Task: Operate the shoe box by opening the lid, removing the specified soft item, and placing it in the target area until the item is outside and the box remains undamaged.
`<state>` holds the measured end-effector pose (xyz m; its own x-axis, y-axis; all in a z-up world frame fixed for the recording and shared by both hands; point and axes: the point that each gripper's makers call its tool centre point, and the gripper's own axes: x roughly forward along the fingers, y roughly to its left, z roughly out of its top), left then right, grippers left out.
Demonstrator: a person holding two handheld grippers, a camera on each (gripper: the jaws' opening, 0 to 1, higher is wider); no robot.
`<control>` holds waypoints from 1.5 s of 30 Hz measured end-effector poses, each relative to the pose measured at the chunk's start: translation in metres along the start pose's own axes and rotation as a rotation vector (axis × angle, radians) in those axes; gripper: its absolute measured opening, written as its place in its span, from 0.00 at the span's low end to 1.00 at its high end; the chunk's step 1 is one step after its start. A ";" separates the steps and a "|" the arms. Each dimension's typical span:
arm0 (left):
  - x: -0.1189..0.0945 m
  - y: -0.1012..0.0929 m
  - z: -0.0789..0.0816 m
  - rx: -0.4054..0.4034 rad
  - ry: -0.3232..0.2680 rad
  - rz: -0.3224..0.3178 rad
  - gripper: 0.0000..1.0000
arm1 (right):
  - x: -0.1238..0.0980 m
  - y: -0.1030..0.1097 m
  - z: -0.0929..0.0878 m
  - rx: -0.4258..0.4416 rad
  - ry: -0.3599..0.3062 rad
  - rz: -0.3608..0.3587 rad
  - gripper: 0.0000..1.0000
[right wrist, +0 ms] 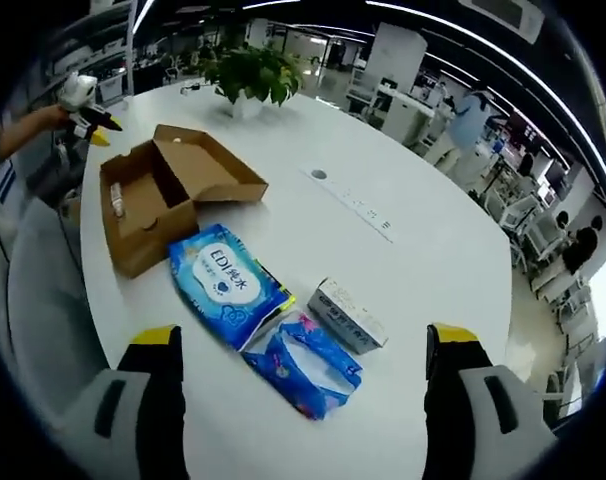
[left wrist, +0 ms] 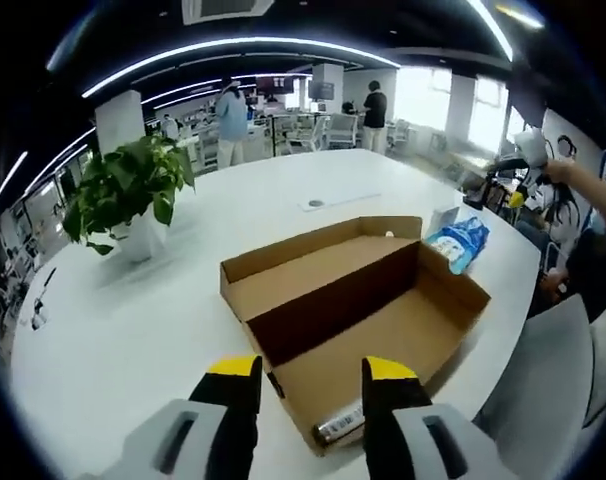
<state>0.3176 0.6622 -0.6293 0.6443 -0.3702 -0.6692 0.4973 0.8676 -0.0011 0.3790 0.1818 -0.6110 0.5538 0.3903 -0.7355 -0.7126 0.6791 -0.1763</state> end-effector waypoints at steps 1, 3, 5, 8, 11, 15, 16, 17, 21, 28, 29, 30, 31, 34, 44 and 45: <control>0.001 -0.002 0.003 0.011 0.002 -0.013 0.40 | -0.003 0.005 0.001 0.005 -0.006 -0.002 0.96; 0.001 -0.005 0.009 0.049 0.007 -0.036 0.42 | -0.010 0.013 0.002 0.017 -0.020 -0.009 0.96; 0.002 -0.007 0.013 0.077 0.014 -0.049 0.43 | -0.016 0.021 0.003 0.035 -0.038 -0.014 0.96; 0.004 -0.011 0.019 0.119 0.027 -0.080 0.44 | -0.021 0.029 0.005 0.058 -0.070 -0.018 0.96; 0.007 -0.014 0.022 0.166 0.050 -0.108 0.45 | -0.032 0.043 0.003 0.071 -0.086 -0.027 0.96; 0.013 -0.020 0.024 0.217 0.078 -0.154 0.45 | -0.041 0.053 0.003 0.099 -0.115 -0.042 0.96; 0.014 -0.023 0.024 0.234 0.090 -0.170 0.45 | -0.044 0.056 0.004 0.105 -0.123 -0.050 0.96; 0.016 -0.025 0.023 0.247 0.100 -0.183 0.45 | -0.045 0.059 0.003 0.108 -0.124 -0.051 0.96; 0.024 -0.032 0.015 0.298 0.158 -0.239 0.45 | -0.050 0.064 -0.001 0.120 -0.134 -0.076 0.96; 0.037 -0.039 0.002 0.340 0.226 -0.307 0.45 | -0.058 0.085 -0.008 0.164 -0.152 -0.107 0.96; 0.039 -0.039 0.000 0.351 0.237 -0.316 0.45 | -0.059 0.089 -0.009 0.165 -0.154 -0.107 0.96; 0.040 -0.039 -0.001 0.357 0.242 -0.322 0.45 | -0.059 0.092 -0.010 0.163 -0.152 -0.109 0.96; 0.042 -0.040 -0.002 0.360 0.249 -0.330 0.44 | -0.060 0.095 -0.012 0.160 -0.146 -0.113 0.96; 0.048 -0.042 -0.005 0.383 0.273 -0.354 0.44 | -0.063 0.101 -0.014 0.184 -0.153 -0.121 0.96; 0.058 -0.052 -0.035 0.575 0.421 -0.469 0.45 | -0.067 0.120 -0.024 0.209 -0.144 -0.112 0.96; 0.059 -0.051 -0.038 0.591 0.437 -0.476 0.45 | -0.066 0.122 -0.025 0.211 -0.142 -0.108 0.96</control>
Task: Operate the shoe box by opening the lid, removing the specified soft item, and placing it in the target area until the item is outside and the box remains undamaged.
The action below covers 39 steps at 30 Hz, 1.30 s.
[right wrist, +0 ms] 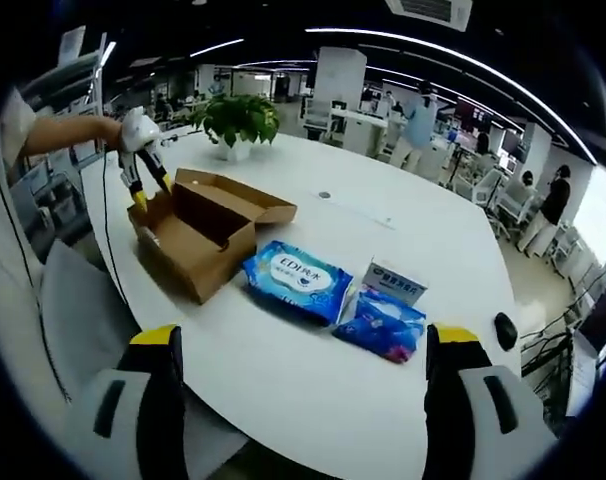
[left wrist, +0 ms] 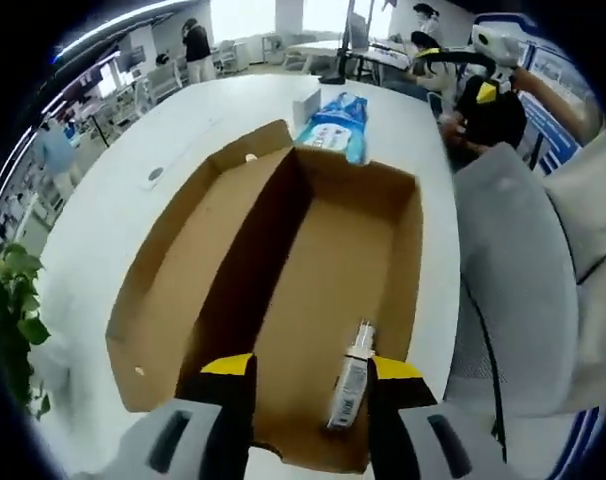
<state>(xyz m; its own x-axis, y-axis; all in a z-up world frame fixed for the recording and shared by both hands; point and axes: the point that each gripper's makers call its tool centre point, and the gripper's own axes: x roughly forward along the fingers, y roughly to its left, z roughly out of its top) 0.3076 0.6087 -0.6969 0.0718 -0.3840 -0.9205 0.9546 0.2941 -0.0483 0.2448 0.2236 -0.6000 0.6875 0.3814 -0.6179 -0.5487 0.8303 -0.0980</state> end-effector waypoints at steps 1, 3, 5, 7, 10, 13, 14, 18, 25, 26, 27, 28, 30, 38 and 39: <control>0.003 -0.001 -0.004 0.017 0.024 -0.015 0.45 | 0.001 0.002 -0.003 -0.002 0.009 0.004 0.96; 0.007 -0.002 -0.007 0.047 0.053 -0.034 0.45 | 0.002 0.006 -0.006 -0.009 0.023 0.012 0.96; 0.011 -0.004 -0.010 0.061 0.076 -0.056 0.45 | 0.002 0.009 -0.007 -0.013 0.024 0.016 0.96; 0.015 -0.005 -0.013 0.087 0.102 -0.075 0.46 | 0.001 0.012 -0.009 -0.013 0.026 0.024 0.96; 0.021 -0.007 -0.018 0.111 0.142 -0.105 0.47 | 0.000 0.014 -0.010 -0.009 0.028 0.024 0.96; 0.027 -0.012 -0.022 0.146 0.173 -0.149 0.50 | -0.001 0.015 -0.013 -0.003 0.033 0.017 0.96; 0.029 -0.012 -0.023 0.154 0.183 -0.155 0.50 | -0.001 0.016 -0.013 0.000 0.033 0.017 0.96; 0.037 -0.012 -0.027 0.205 0.226 -0.184 0.50 | 0.000 0.018 -0.019 0.002 0.047 0.012 0.96; 0.050 -0.017 -0.027 0.236 0.246 -0.241 0.51 | -0.001 0.017 -0.022 0.012 0.056 0.001 0.96; 0.052 -0.017 -0.028 0.239 0.253 -0.245 0.51 | -0.001 0.016 -0.022 0.017 0.055 -0.002 0.96; 0.054 -0.017 -0.028 0.240 0.256 -0.248 0.50 | -0.001 0.015 -0.022 0.018 0.055 -0.005 0.96; 0.055 -0.017 -0.029 0.244 0.259 -0.251 0.50 | -0.002 0.014 -0.022 0.019 0.056 -0.010 0.96; 0.058 -0.018 -0.030 0.250 0.261 -0.252 0.50 | -0.003 0.013 -0.023 0.026 0.054 -0.015 0.96; 0.067 -0.019 -0.036 0.260 0.268 -0.239 0.48 | -0.002 0.014 -0.025 0.044 0.054 -0.021 0.96; 0.068 -0.018 -0.037 0.253 0.271 -0.232 0.48 | -0.001 0.014 -0.025 0.044 0.052 -0.018 0.96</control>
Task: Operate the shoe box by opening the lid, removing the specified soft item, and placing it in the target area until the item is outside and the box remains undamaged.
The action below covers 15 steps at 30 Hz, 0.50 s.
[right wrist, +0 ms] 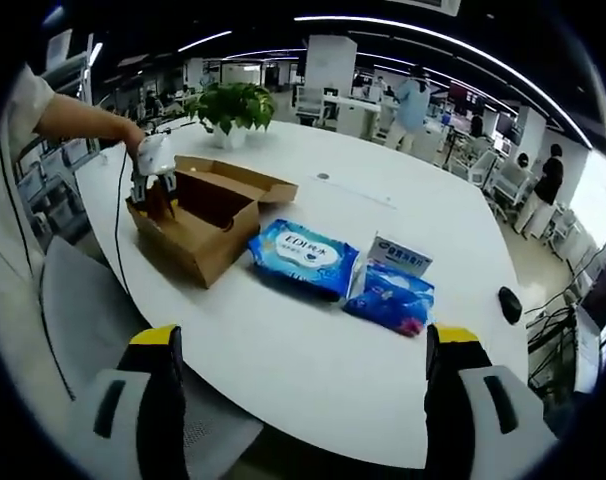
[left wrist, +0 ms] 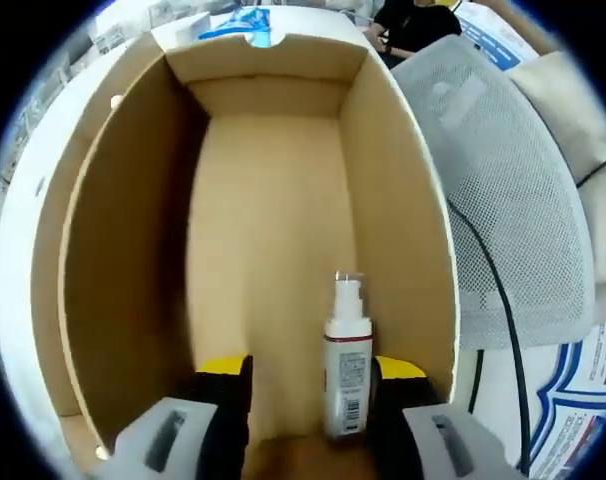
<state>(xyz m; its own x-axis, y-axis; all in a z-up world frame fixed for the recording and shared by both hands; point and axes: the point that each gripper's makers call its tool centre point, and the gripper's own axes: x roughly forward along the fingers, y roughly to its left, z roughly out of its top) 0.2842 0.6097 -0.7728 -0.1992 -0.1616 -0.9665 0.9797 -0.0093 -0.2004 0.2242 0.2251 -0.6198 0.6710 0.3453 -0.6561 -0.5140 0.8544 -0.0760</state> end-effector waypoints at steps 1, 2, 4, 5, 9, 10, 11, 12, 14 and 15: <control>0.001 0.000 -0.001 0.000 -0.001 0.004 0.48 | 0.001 0.001 0.001 0.000 -0.004 0.003 0.96; 0.002 0.000 -0.001 0.002 -0.003 0.009 0.48 | 0.002 0.001 0.001 0.001 -0.004 0.004 0.96; 0.003 -0.001 -0.002 -0.002 -0.007 0.011 0.46 | 0.003 0.002 0.003 0.001 -0.006 0.010 0.96; 0.003 -0.002 -0.002 -0.002 -0.009 0.011 0.44 | 0.003 0.003 0.005 -0.002 -0.011 0.010 0.96; 0.005 -0.006 -0.003 0.023 -0.021 0.015 0.30 | 0.005 0.003 0.008 -0.008 -0.014 0.014 0.96; 0.005 -0.006 -0.004 0.024 -0.021 0.021 0.26 | 0.006 0.003 0.008 -0.009 -0.014 0.015 0.96; 0.006 -0.006 -0.005 0.022 -0.021 0.028 0.24 | 0.006 0.003 0.009 -0.010 -0.013 0.016 0.96; 0.007 -0.005 -0.005 0.019 -0.022 0.032 0.23 | 0.006 0.003 0.009 -0.012 -0.012 0.017 0.96; 0.007 -0.005 -0.006 0.013 -0.025 0.036 0.23 | 0.007 0.003 0.012 -0.016 -0.021 0.014 0.96; 0.007 -0.005 -0.006 0.009 -0.026 0.038 0.23 | 0.006 0.003 0.013 -0.016 -0.023 0.015 0.96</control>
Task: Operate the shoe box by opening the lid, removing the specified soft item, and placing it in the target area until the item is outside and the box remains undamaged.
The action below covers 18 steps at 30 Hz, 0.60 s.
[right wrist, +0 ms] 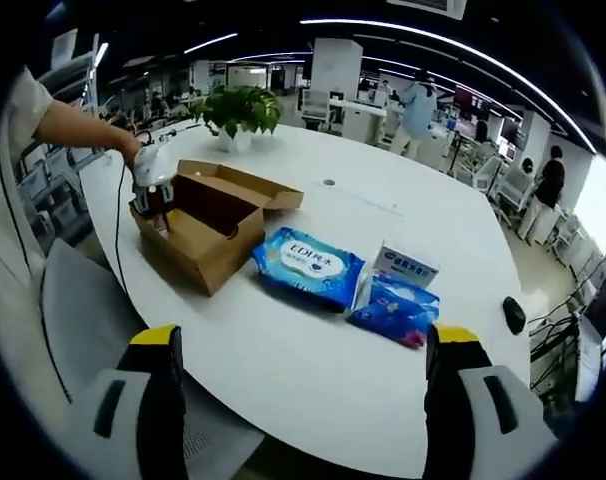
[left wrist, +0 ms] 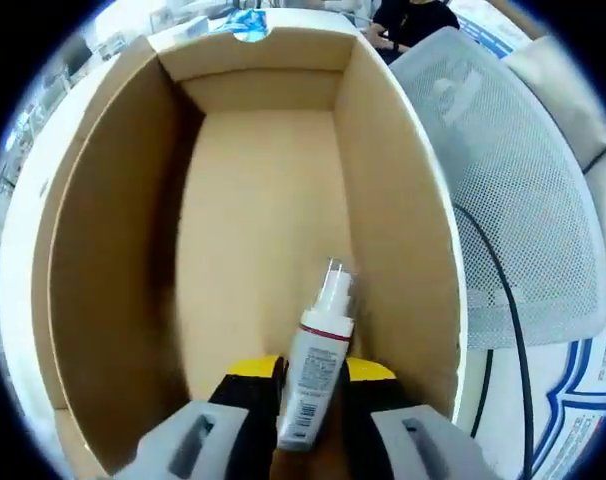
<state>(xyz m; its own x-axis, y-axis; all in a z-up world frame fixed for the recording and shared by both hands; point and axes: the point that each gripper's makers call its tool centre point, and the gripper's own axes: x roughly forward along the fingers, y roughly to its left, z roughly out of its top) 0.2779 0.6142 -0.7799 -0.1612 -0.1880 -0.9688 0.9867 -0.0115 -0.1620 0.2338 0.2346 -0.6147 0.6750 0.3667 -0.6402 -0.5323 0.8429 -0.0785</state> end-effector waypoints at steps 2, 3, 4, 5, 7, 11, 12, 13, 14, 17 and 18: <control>0.001 0.000 0.000 -0.008 -0.001 0.006 0.22 | 0.000 0.000 0.001 0.002 -0.002 0.002 0.96; 0.001 -0.001 0.000 -0.010 -0.001 0.007 0.22 | 0.001 0.000 0.001 0.002 -0.002 0.003 0.96; 0.000 0.001 0.001 -0.006 -0.005 0.017 0.21 | 0.001 0.001 0.002 0.001 -0.004 0.004 0.96; 0.000 0.003 0.001 -0.008 -0.007 0.025 0.21 | 0.001 0.001 0.002 0.001 -0.005 0.006 0.96; -0.001 0.006 0.004 -0.015 -0.019 0.048 0.20 | 0.001 0.002 0.003 0.003 -0.009 0.010 0.96; -0.004 0.009 0.008 -0.036 -0.035 0.070 0.19 | 0.001 0.003 0.005 0.007 -0.023 0.015 0.96; -0.005 0.010 0.009 -0.040 -0.040 0.073 0.19 | 0.001 0.004 0.006 0.009 -0.026 0.016 0.96; -0.006 0.010 0.010 -0.045 -0.047 0.070 0.19 | 0.001 0.004 0.006 0.011 -0.027 0.017 0.96; -0.007 0.009 0.012 -0.055 -0.057 0.069 0.19 | 0.001 0.004 0.006 0.010 -0.027 0.018 0.96; -0.010 0.010 0.015 -0.066 -0.065 0.076 0.19 | 0.001 0.006 0.006 0.007 -0.032 0.024 0.96; -0.011 0.010 0.016 -0.068 -0.068 0.078 0.19 | 0.001 0.007 0.007 0.007 -0.035 0.026 0.96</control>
<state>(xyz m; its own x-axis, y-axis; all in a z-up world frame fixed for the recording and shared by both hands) 0.2898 0.6006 -0.7676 -0.0803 -0.2523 -0.9643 0.9923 0.0717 -0.1013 0.2345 0.2435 -0.6106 0.6788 0.4018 -0.6146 -0.5464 0.8356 -0.0572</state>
